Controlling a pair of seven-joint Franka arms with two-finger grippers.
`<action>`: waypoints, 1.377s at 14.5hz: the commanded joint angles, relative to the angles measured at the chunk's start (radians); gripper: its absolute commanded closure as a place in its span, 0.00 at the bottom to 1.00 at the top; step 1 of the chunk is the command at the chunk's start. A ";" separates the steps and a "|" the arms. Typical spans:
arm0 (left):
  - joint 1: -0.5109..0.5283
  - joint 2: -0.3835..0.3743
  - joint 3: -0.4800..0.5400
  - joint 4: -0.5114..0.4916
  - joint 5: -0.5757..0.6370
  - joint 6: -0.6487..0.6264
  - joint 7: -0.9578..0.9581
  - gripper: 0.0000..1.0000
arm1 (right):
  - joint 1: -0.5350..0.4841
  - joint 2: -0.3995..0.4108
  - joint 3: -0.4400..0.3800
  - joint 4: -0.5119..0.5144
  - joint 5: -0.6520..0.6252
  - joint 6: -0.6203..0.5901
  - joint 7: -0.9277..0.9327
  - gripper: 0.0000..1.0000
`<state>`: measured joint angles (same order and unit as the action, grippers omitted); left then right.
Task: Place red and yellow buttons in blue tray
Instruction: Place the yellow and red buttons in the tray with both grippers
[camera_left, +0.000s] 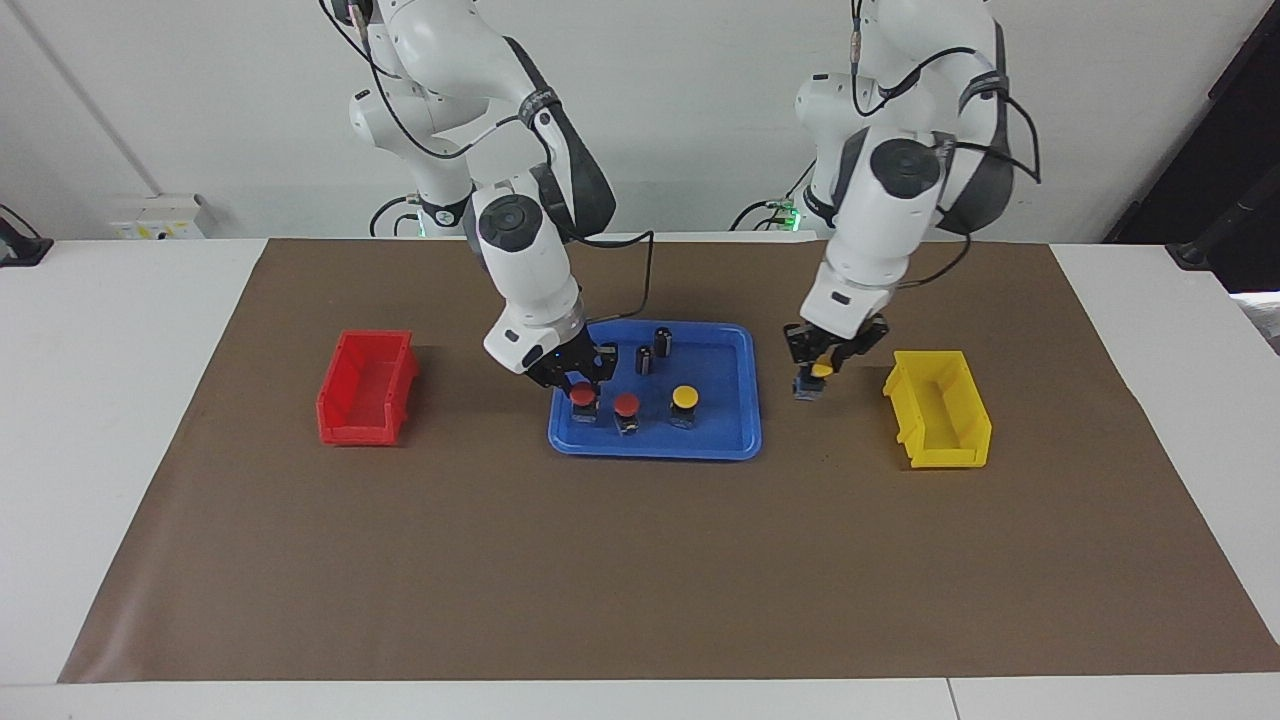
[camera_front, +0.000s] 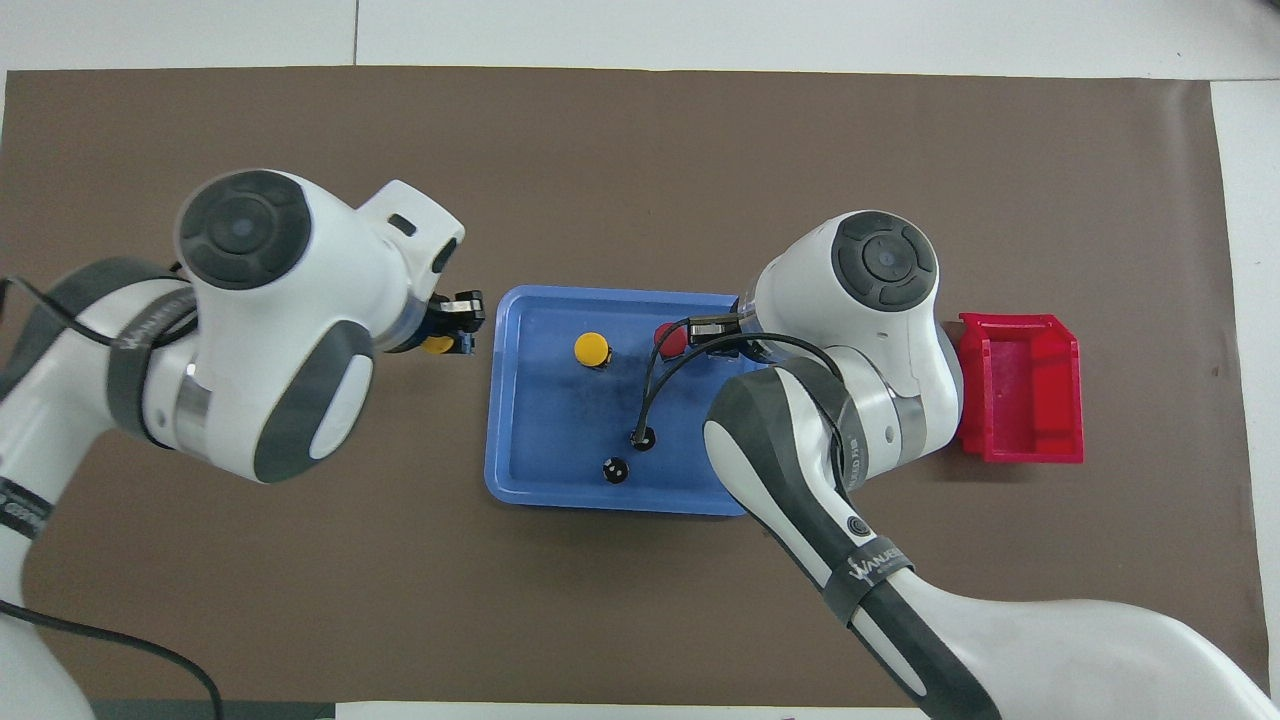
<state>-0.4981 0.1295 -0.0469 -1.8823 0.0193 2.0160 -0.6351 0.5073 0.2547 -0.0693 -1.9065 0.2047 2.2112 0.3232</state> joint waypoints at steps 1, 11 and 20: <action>-0.092 0.064 0.021 0.038 0.033 0.006 -0.098 0.99 | 0.007 0.031 -0.003 0.015 0.001 0.027 0.002 0.83; -0.106 0.223 0.027 0.162 0.051 0.029 -0.100 0.98 | 0.007 0.031 -0.003 0.015 -0.021 0.007 -0.004 0.36; -0.088 0.240 0.027 0.161 0.073 0.046 -0.097 0.56 | -0.076 -0.060 -0.017 0.168 -0.135 -0.249 -0.004 0.10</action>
<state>-0.5913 0.3602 -0.0197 -1.7362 0.0654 2.0659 -0.7308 0.4825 0.2249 -0.0915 -1.7806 0.1076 2.0346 0.3230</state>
